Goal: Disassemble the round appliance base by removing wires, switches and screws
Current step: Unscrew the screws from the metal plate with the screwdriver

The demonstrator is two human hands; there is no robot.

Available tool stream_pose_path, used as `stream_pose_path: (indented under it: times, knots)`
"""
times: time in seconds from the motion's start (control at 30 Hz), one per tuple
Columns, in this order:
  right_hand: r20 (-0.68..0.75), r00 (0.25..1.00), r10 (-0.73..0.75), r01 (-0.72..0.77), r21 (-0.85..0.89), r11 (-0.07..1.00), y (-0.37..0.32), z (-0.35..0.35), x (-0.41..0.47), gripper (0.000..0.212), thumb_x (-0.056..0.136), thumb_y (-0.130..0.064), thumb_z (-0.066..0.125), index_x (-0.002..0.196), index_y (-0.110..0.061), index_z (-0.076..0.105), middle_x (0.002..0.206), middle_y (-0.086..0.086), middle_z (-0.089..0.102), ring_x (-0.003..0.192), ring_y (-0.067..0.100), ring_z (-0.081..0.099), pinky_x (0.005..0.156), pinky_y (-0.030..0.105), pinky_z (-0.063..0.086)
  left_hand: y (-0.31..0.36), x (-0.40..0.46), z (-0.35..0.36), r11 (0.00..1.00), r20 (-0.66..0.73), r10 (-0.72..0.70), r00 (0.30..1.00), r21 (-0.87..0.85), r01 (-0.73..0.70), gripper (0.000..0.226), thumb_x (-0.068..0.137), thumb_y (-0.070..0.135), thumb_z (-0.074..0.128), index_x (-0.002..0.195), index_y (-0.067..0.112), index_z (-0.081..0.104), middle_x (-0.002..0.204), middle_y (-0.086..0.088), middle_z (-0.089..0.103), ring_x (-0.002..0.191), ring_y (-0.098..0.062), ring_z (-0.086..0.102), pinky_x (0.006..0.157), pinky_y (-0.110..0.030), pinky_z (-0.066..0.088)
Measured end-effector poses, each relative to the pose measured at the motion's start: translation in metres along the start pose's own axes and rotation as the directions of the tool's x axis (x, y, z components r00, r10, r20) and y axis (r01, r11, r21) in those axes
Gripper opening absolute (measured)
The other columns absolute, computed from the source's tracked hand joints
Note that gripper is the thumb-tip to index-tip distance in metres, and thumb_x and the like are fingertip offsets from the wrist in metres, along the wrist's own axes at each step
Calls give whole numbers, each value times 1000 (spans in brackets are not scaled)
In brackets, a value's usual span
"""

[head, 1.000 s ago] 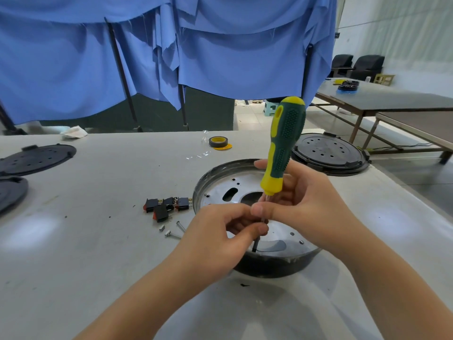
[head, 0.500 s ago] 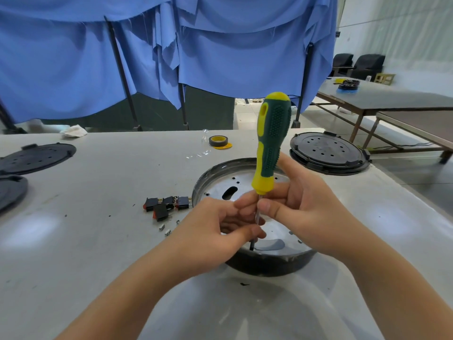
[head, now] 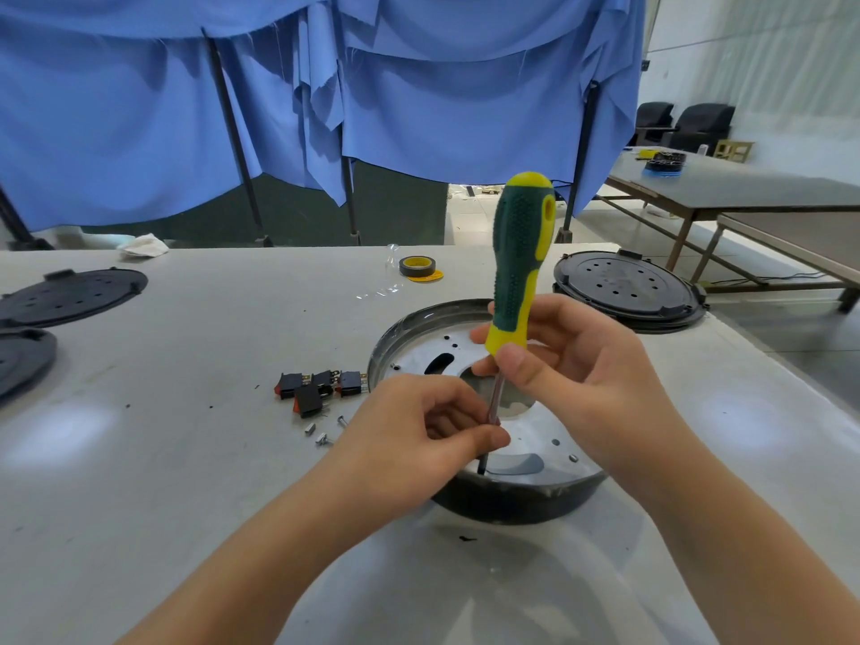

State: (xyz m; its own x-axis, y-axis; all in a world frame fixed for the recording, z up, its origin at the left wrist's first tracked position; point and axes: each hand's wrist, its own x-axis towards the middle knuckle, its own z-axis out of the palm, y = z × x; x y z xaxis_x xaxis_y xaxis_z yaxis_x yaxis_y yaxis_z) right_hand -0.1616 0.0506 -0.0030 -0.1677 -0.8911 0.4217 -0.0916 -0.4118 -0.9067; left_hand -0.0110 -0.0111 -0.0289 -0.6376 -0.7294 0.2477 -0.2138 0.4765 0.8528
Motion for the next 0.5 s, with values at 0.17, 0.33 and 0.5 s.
stream_pose_path:
  times: [0.17, 0.33, 0.5]
  knots:
    - [151, 987, 52, -51, -16, 999, -4, -3, -2, 35, 87, -16, 54, 121, -17, 59, 114, -4, 70, 108, 11, 64, 88, 21, 51, 0, -1, 1, 1000, -22, 0, 1000, 7, 0, 15, 71, 22, 81, 67, 23, 67, 64, 4, 70, 59, -8, 65, 60, -19, 54]
    - [-30, 999, -19, 18, -54, 998, -3, 1, 0, 33, 69, -21, 69, 102, -21, 68, 89, -3, 74, 80, 3, 67, 70, 16, 53, -2, -1, 3, 999, -40, 26, 999, 32, -25, 17, 69, 29, 82, 67, 26, 65, 62, 7, 68, 58, -10, 64, 60, -27, 56]
    - [20, 1000, -7, 7, -13, 1000, -2, -2, 0, 30, 81, -14, 56, 111, -13, 60, 101, 1, 74, 93, 11, 70, 74, 17, 54, -2, -1, 1, 999, 36, 51, 998, 15, -52, 7, 81, 31, 72, 88, 31, 70, 82, 16, 73, 75, -1, 69, 70, -17, 55]
